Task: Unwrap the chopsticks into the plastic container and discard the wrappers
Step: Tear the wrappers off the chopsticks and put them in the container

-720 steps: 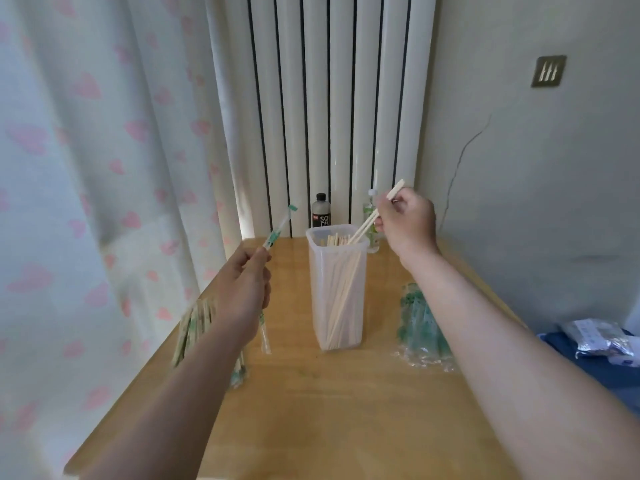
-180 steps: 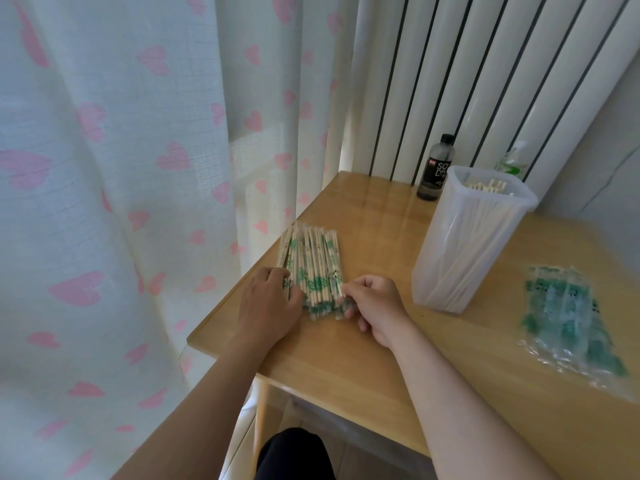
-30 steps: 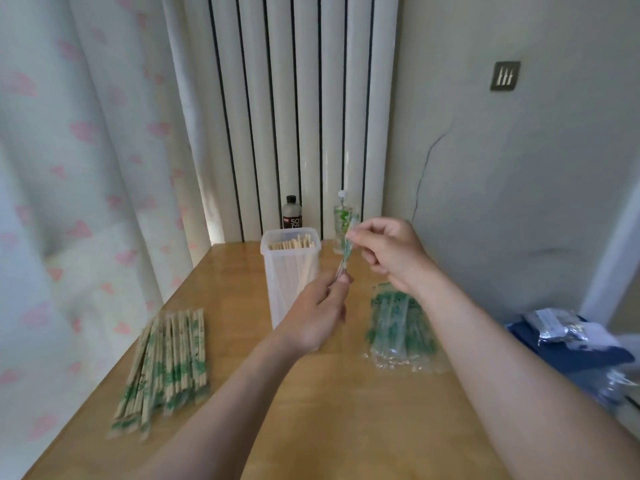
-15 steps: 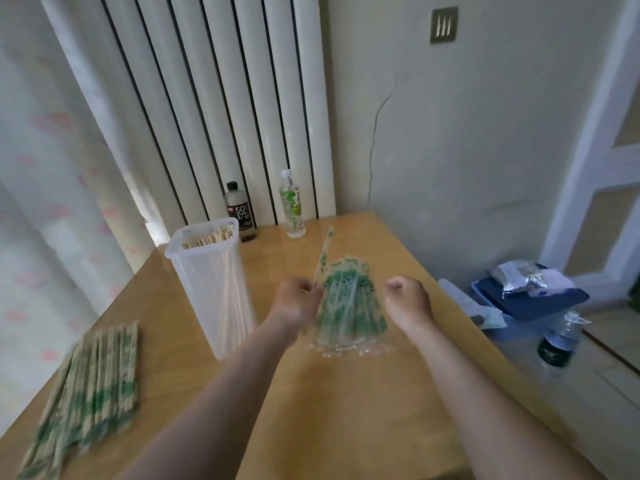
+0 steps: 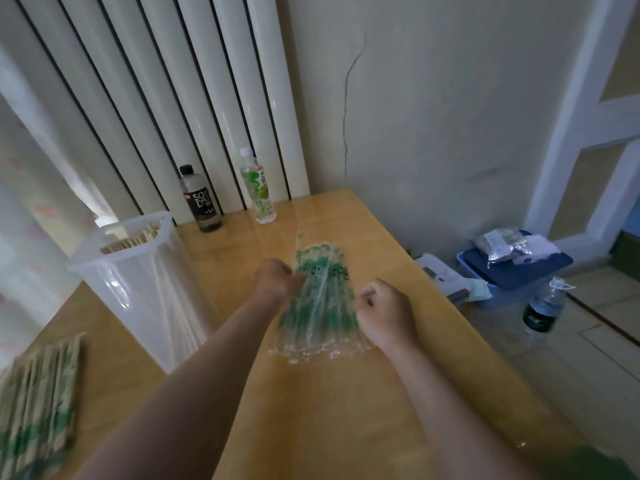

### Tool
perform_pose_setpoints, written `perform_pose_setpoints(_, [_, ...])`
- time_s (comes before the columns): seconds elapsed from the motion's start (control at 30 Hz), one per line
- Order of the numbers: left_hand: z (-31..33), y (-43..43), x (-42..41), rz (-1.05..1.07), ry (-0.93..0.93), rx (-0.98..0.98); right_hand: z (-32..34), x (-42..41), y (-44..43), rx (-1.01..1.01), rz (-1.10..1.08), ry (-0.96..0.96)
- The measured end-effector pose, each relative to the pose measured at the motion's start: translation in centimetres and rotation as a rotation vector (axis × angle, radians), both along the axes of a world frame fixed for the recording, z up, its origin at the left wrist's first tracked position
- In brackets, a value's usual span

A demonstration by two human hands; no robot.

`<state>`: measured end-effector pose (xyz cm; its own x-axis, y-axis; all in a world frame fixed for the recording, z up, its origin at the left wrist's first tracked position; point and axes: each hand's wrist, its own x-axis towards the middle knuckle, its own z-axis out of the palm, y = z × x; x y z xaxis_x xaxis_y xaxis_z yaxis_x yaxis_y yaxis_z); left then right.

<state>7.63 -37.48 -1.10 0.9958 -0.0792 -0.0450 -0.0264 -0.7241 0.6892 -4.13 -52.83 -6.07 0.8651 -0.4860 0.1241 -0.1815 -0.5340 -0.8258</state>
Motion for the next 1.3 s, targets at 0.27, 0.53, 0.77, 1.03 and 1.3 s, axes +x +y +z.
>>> perform_pose_setpoints(0.27, [-0.4, -0.1, 0.4, -0.017, 0.017, 0.085, -0.5, 0.1, -0.1, 0.022, -0.004, -0.015])
perform_pose_setpoints(0.53, [-0.4, 1.0, -0.8, -0.063, 0.06, 0.149, -0.4, -0.1, -0.1, 0.039, -0.002, -0.028])
perform_pose_setpoints(0.77, [0.5, 2.8, -3.1, -0.099, -0.005, 0.088, -0.2, -0.3, -0.1, 0.055, -0.016, -0.015])
perform_pose_setpoints(1.03, [0.5, 7.9, -8.1, -0.163, -0.168, 0.134, 1.9, -1.5, 0.6, 0.098, 0.019, 0.005])
perform_pose_setpoints(1.3, [0.7, 14.1, -10.9, -0.197, -0.245, 0.125, 4.8, -3.7, 11.7, -0.059, 0.354, -0.118])
